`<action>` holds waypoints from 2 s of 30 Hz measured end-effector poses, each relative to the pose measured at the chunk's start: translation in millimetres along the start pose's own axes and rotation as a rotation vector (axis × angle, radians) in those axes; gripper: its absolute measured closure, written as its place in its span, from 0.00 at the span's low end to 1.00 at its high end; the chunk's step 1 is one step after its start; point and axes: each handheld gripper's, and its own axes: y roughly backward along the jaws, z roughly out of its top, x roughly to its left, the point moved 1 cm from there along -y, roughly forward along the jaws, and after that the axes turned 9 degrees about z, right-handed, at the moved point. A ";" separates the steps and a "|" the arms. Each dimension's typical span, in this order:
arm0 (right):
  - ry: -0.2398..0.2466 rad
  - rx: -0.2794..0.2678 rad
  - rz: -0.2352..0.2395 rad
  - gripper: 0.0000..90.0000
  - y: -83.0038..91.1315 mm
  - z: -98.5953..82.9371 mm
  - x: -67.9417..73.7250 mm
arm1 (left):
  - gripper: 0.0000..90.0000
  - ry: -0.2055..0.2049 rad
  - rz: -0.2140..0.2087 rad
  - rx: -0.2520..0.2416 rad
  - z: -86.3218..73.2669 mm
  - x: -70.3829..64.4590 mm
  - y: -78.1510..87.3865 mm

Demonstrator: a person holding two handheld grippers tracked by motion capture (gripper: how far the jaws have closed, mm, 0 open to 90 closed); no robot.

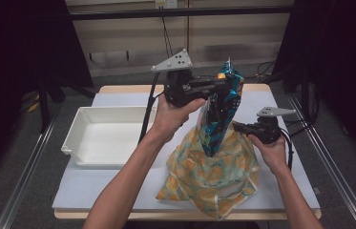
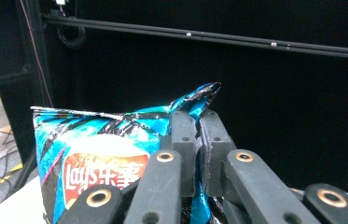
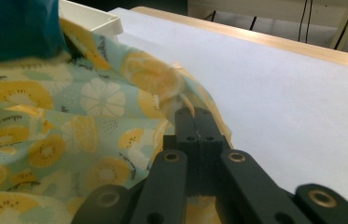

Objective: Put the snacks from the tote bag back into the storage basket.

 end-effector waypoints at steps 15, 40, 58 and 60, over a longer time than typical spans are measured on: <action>0.009 -0.001 -0.036 1.00 12.8 -0.6 -3.9 | 0.96 -0.008 0.085 -0.033 18.2 16.7 49.5; 0.012 -0.041 -0.052 0.50 63.9 -37.3 37.5 | 0.96 0.039 0.300 0.014 -23.1 56.8 139.8; -0.012 -0.064 -0.061 0.30 89.9 -75.8 79.7 | 0.96 0.058 0.493 0.080 -54.6 90.4 197.7; -0.010 -0.053 -0.068 0.31 89.7 -79.9 83.9 | 0.96 0.061 0.523 0.083 -58.0 93.7 201.1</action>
